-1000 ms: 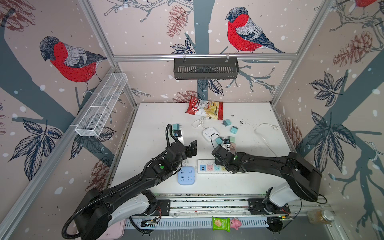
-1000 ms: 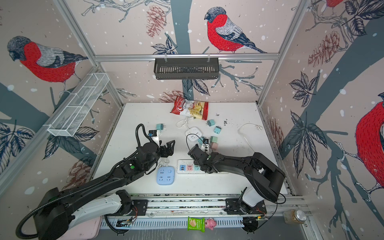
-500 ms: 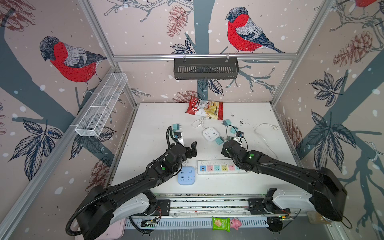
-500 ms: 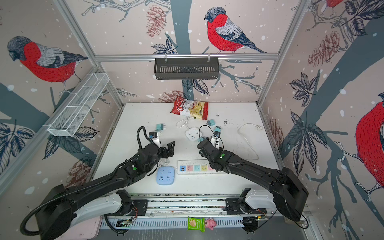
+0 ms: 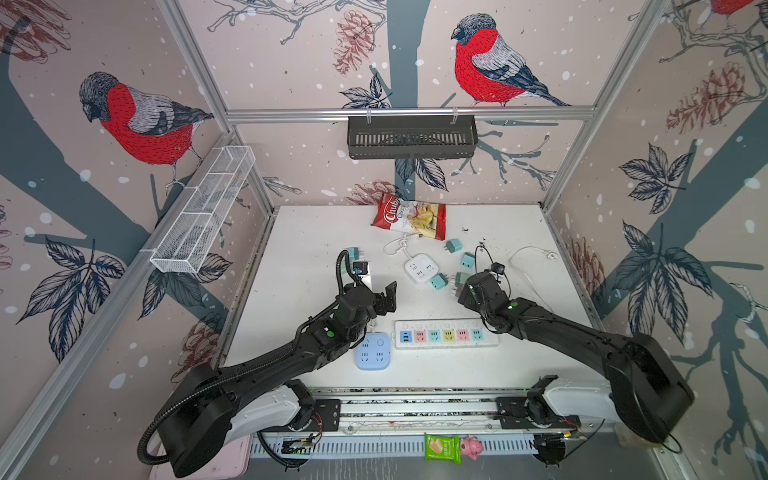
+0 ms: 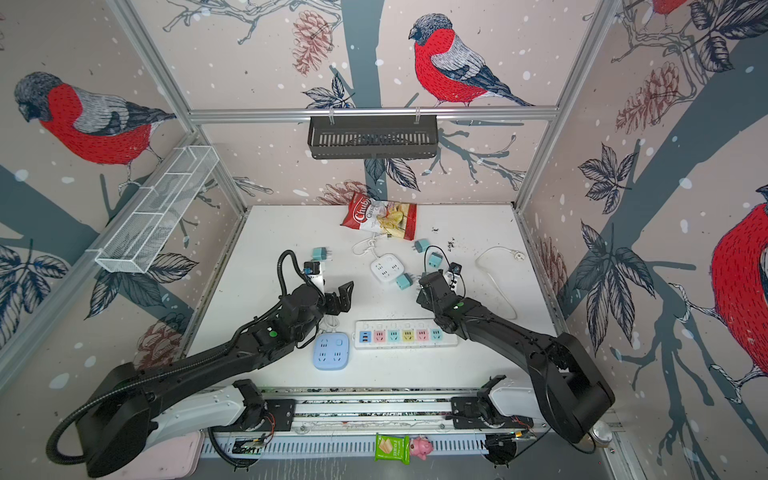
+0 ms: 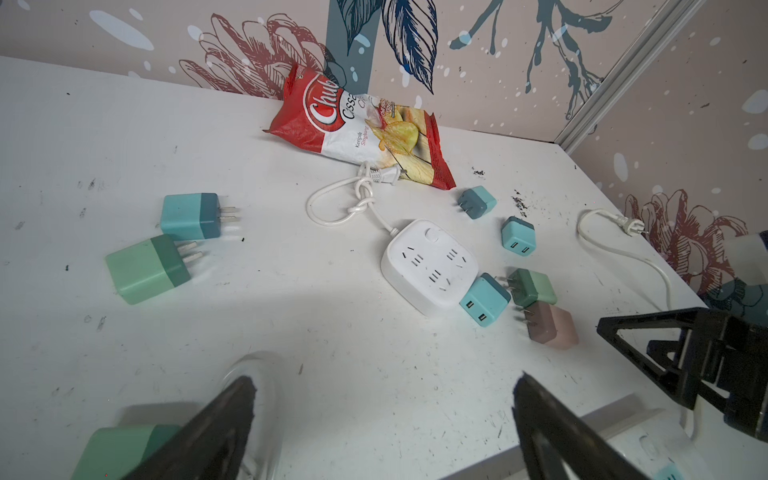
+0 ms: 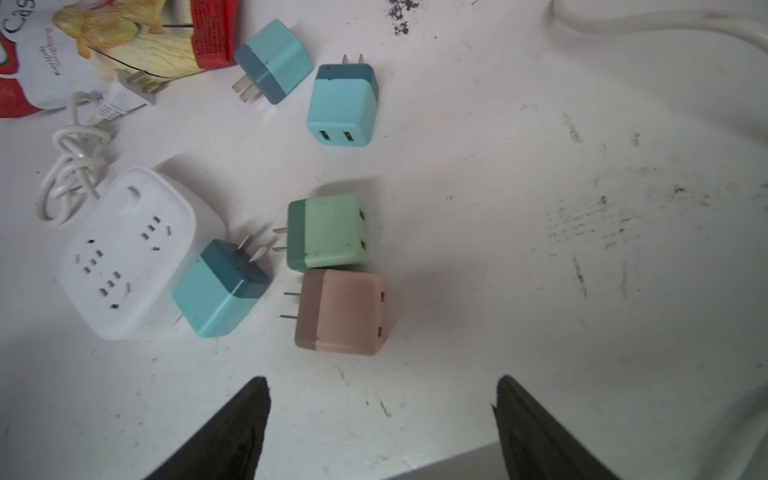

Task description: Insert the plug

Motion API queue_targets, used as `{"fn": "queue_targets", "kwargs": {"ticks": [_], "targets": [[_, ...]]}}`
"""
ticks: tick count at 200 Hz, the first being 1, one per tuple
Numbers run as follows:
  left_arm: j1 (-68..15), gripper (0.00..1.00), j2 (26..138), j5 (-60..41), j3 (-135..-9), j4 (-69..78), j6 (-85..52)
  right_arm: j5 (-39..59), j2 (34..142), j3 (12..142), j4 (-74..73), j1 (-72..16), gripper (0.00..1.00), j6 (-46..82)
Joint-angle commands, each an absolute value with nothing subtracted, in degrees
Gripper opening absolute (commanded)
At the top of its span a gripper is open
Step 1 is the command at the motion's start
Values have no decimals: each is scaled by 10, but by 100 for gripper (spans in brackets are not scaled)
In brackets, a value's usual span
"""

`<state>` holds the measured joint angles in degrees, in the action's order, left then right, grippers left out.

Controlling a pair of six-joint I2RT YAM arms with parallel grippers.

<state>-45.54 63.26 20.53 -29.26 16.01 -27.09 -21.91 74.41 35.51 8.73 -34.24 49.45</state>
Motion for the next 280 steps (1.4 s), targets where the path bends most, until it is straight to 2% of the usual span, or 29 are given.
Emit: {"fn": "queue_targets", "kwargs": {"ticks": [1, 32, 101, 134, 280], "targets": [[-456, 96, 641, 198, -305, 178, -271, -210, 755, 358, 61, -335, 93, 472], [-456, 96, 642, 198, -305, 177, -270, -209, 793, 378, 53, -327, 99, 462], [-456, 96, 642, 192, -305, 180, -269, -216, 892, 432, 66, -323, 99, 450], [-455, 96, 642, 191, -306, 178, -269, -219, 907, 432, 71, -324, 99, 450], [-456, 96, 636, 180, -305, 178, -273, -224, 721, 320, 83, -333, 99, 497]]}}
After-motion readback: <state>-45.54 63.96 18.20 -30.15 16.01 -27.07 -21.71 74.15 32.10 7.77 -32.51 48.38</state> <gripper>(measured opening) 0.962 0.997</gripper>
